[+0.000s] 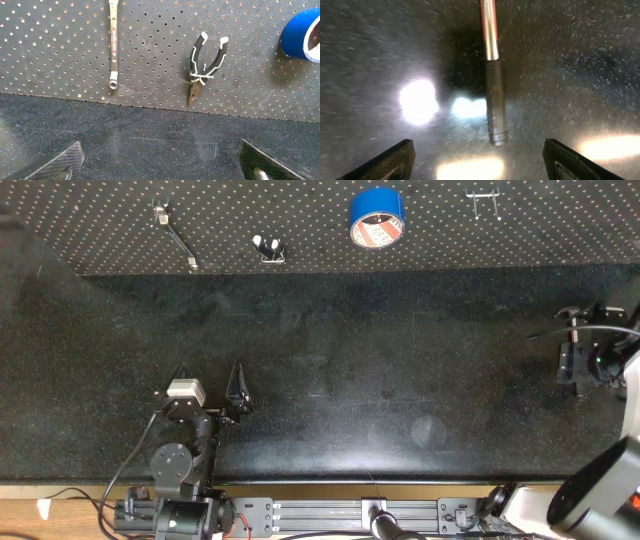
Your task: Place Tools Onto Pegboard
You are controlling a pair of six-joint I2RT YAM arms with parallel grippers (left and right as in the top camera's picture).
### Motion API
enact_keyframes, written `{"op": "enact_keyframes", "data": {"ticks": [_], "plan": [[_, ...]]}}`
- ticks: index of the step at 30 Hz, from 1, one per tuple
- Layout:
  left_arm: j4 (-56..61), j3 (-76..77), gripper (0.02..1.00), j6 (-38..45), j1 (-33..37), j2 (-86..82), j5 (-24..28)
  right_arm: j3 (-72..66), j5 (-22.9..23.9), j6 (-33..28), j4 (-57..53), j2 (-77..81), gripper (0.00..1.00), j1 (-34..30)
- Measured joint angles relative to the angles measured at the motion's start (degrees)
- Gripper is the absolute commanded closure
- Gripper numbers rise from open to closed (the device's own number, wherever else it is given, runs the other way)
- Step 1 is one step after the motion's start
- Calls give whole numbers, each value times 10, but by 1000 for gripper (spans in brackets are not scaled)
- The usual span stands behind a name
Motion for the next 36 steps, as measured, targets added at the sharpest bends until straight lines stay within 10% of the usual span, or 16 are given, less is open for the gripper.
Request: {"op": "enact_keyframes", "data": {"ticks": [22,29,36], "plan": [[0,0,23,0,0,0,0,0,-4,-64,64,111,180,-4],[0,0,23,0,0,0,0,0,-8,-69,64,116,921,-4],[0,0,23,0,0,0,0,-4,-9,-43,77,85,928,-5]]}}
